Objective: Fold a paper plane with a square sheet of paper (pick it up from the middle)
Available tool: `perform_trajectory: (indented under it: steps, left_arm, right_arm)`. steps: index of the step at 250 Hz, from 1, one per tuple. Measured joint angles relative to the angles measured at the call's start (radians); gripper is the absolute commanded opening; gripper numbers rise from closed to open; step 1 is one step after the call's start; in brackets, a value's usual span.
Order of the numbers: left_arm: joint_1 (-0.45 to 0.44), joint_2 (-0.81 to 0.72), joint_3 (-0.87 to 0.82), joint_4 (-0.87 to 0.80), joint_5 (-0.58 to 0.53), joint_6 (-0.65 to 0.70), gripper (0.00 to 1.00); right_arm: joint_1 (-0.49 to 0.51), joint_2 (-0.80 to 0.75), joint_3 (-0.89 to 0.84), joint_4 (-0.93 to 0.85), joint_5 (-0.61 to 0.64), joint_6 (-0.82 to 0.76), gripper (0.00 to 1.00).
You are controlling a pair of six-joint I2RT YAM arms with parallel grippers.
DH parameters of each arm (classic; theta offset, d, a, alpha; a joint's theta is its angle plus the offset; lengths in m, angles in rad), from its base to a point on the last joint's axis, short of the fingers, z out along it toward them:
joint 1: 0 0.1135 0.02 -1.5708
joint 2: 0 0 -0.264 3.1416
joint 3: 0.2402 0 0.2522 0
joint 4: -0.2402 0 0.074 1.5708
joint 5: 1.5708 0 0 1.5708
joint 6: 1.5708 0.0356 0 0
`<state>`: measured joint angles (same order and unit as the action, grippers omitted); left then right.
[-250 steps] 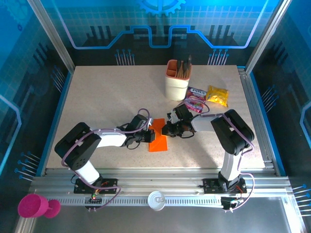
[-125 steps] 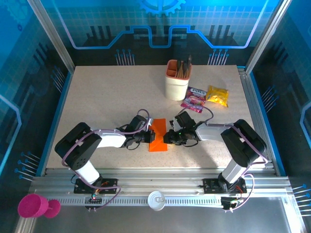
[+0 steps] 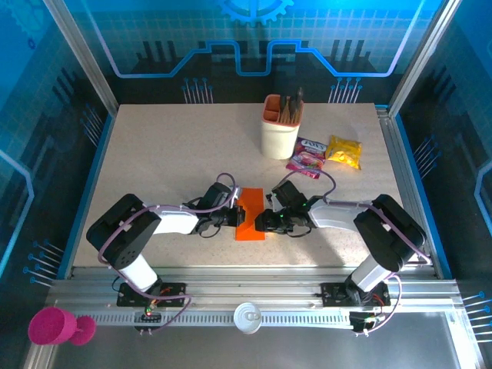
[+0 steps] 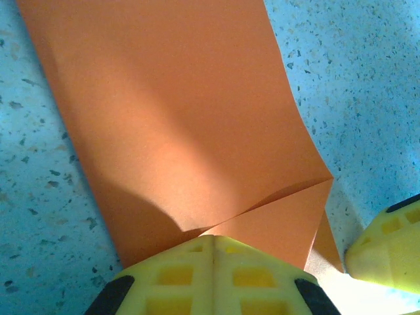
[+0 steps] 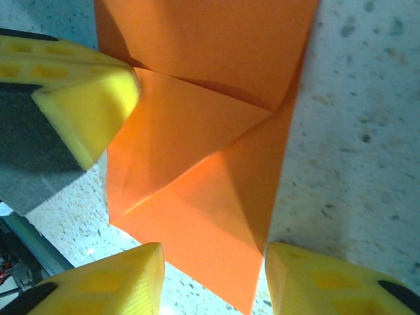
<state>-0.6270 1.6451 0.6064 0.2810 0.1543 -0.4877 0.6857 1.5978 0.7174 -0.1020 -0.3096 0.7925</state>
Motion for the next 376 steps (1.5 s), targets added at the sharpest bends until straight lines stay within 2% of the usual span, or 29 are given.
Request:
perform_trajectory:
  steps: [45, 115, 184, 376]
  left_arm:
    - [0.003, 0.0, -0.01, 0.02, 0.005, 0.0, 0.0]
    - [0.008, 0.0, -0.023, 0.046, 0.013, 0.0, 0.0]
    - [0.009, 0.0, -0.033, 0.063, 0.02, 0.0, 0.0]
    - [0.01, 0.0, -0.035, 0.068, 0.027, -0.003, 0.0]
  right_arm:
    - [0.001, -0.018, -0.005, -0.029, 0.025, 0.001, 0.46]
    - [0.012, 0.011, 0.024, -0.057, 0.045, 0.019, 0.37]
    - [0.04, 0.052, 0.096, -0.135, 0.086, 0.032, 0.34]
    - [0.054, 0.075, 0.127, -0.142, 0.088, 0.073, 0.38]
